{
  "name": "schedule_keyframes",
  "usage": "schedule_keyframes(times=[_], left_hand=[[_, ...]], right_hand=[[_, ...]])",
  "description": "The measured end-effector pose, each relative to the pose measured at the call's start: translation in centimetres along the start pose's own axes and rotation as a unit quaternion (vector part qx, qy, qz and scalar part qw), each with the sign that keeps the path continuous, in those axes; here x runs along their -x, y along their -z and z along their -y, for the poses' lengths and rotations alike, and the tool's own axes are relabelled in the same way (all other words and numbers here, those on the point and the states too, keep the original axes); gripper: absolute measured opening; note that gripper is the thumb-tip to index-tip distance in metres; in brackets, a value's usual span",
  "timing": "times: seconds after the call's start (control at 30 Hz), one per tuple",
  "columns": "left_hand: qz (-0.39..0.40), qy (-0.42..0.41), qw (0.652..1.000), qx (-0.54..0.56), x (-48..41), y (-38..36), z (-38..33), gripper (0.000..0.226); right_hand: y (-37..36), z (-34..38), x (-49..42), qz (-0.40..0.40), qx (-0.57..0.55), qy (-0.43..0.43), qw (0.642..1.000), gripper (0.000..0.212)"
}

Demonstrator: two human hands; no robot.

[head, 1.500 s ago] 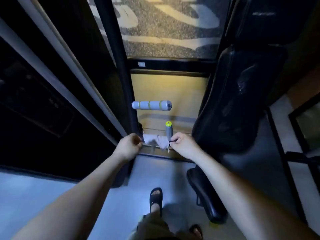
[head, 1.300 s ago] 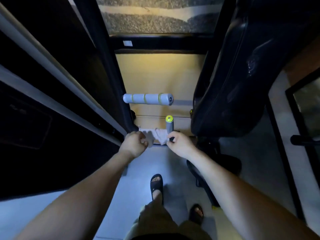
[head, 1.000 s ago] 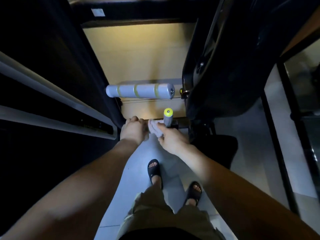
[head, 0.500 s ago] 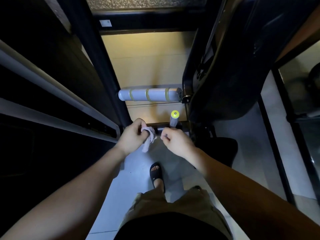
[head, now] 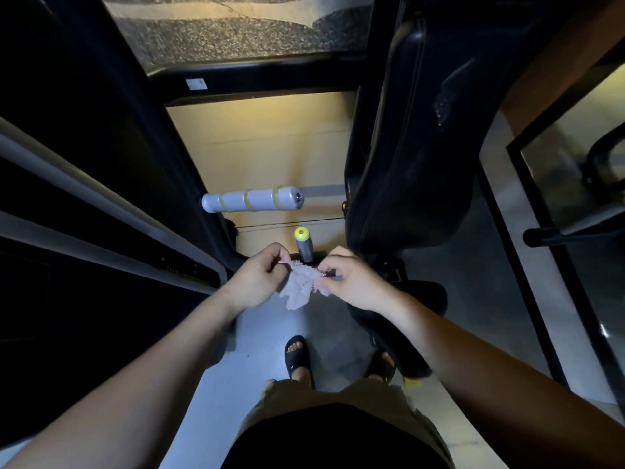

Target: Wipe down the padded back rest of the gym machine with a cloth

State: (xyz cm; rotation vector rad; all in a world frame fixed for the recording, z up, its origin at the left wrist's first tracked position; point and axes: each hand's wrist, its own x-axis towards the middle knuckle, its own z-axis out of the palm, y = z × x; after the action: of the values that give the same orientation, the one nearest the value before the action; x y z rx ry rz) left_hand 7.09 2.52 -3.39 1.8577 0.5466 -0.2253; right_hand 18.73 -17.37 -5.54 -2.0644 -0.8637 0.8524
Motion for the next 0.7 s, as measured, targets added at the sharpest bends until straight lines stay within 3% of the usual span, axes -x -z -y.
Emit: schedule_keyframes(times=[0.13,0.27,0.4,0.57,0.7], left_hand=[[0.007,-0.002,0.999,-0.047,0.1,-3.3,-3.1,0.019],[0.021,-0.003,0.997,-0.08,-0.7,-7.6,-8.0,0.015],[0.005,0.004,0.997,-0.076,-2.6,-11.4,-12.7,0.048],[0.01,-0.018,0.999,-0.025,-4.5,-14.5,-17.5,0.017],[0.037,-0.057,0.998,-0.007,-5.0,-15.3,-20.5,0.019]], right_hand=[[5.4,-1.6,1.4,-0.022,-0.032,0.001,0.999,0.021],[11.7,-2.6,3.6,-0.003,-0.1,0.009,0.995,0.009],[17.0,-4.0,5.8,0.0,-0.099,0.004,0.995,0.013],[22.0,-6.5,8.2,0.011,-0.128,-0.023,0.991,0.012],[24.0,-6.9,9.3,-0.016,-0.211,-0.041,0.977,0.024]])
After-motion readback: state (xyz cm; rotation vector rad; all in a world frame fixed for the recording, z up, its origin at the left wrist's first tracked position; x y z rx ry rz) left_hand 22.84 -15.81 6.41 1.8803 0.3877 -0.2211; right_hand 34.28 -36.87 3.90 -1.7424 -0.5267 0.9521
